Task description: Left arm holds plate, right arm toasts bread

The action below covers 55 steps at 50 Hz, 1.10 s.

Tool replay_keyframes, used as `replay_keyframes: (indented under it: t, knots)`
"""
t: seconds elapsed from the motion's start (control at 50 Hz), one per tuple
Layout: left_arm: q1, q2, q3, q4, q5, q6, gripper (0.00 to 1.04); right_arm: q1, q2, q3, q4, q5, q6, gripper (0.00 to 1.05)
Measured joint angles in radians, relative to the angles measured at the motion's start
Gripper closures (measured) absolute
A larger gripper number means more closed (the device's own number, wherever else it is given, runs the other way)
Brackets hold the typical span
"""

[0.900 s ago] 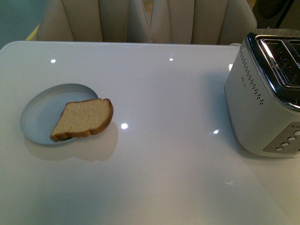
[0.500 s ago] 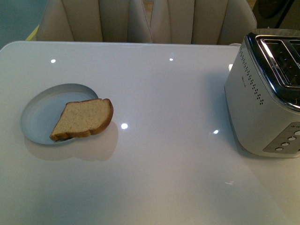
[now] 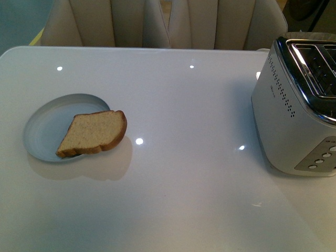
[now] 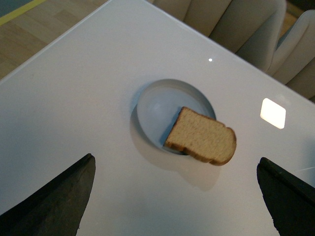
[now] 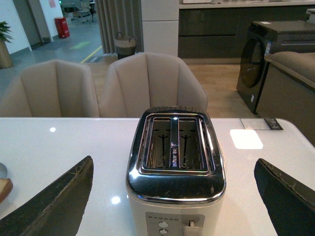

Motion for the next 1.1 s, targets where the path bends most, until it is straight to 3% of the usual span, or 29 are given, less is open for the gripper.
replay_keyframes:
  t: [0.24,0.54,0.86,1.1]
  knots:
    - [0.098,0.385,0.058,0.343,0.164,0.097,0.07,0.0,0.0,0.0,0.0,0.0,0.0,0.09]
    - [0.146,1.108,0.325,0.761,0.25,0.351,0.07,0.0,0.0,0.0,0.0,0.0,0.0,0.09]
    - [0.172,1.575,0.532,0.798,0.304,0.441,0.07,0.0,0.0,0.0,0.0,0.0,0.0,0.09]
    - [0.19,1.752,0.614,0.805,0.261,0.468,0.07,0.0,0.0,0.0,0.0,0.0,0.0,0.09]
